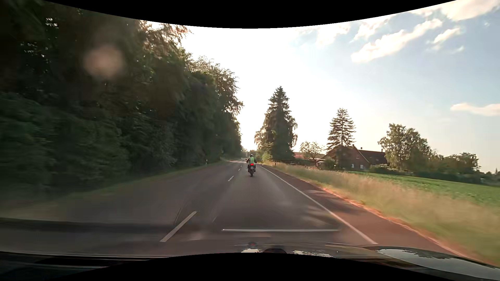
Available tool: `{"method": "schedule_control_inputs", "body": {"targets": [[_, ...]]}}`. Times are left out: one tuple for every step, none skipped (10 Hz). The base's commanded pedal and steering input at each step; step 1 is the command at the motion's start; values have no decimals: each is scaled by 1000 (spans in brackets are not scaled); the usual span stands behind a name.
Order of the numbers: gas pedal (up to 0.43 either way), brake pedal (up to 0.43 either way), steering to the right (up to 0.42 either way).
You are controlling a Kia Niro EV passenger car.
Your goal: Follow the waypoints while adhering to traffic rules and regulations
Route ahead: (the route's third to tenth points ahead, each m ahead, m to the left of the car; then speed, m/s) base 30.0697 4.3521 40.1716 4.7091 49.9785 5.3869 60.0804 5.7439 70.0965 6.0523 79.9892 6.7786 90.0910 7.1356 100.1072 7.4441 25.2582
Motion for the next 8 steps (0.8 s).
{"method": "schedule_control_inputs", "body": {"targets": [[248,0,-8],[248,0,-7],[240,0,-8],[220,0,-8],[197,0,-7],[197,0,-8],[197,0,-7],[197,0,-8]]}}
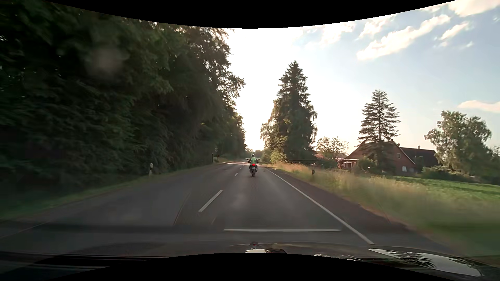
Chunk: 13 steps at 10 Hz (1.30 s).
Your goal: Follow the waypoints while adhering to traffic rules and regulations
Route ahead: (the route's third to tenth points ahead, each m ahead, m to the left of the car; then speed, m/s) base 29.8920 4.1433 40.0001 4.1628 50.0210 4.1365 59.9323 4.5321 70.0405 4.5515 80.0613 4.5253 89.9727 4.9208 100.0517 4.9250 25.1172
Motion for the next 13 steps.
{"method": "schedule_control_inputs", "body": {"targets": [[197,0,-8],[197,0,-8],[197,0,-8],[197,0,-7],[197,0,-7],[197,0,-8],[197,0,-5],[197,0,-5],[197,0,-5],[197,0,-5],[197,0,-4],[197,0,-4],[197,0,-4]]}}
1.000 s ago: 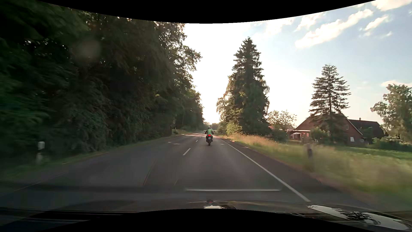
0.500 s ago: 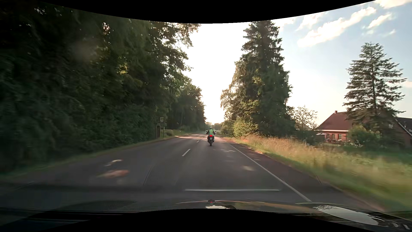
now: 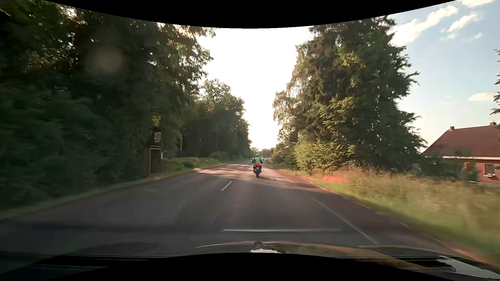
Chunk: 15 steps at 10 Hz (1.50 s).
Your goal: Follow the waypoints while adhering to traffic rules and regulations
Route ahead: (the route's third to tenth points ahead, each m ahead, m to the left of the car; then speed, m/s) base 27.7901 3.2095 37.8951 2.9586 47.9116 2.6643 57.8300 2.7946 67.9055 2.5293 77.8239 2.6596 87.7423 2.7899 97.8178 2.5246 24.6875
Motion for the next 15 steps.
{"method": "schedule_control_inputs", "body": {"targets": [[197,0,-3],[197,0,-2],[197,0,0],[197,0,1],[197,0,0],[197,0,0],[197,0,0],[197,0,0],[197,0,0],[197,0,0],[197,0,0],[197,0,0],[197,0,0],[197,0,0],[197,0,0]]}}
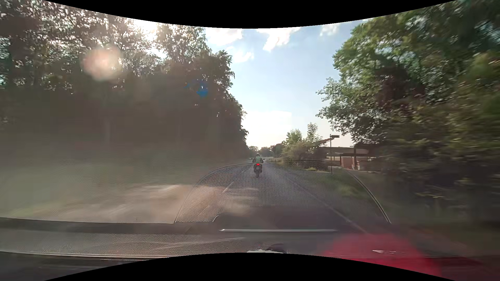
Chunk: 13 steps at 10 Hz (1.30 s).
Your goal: Follow the waypoints while adhering to traffic rules and regulations
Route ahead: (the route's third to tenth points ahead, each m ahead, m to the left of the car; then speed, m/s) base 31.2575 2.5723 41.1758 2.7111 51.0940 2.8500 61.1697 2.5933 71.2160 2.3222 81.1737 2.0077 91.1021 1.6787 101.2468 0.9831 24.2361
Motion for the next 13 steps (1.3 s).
{"method": "schedule_control_inputs", "body": {"targets": [[197,0,0],[197,0,0],[197,0,-1],[197,0,-1],[197,0,0],[197,0,-1],[197,0,0],[197,0,0],[197,0,0],[197,0,0],[197,0,0],[177,0,0],[177,0,0]]}}
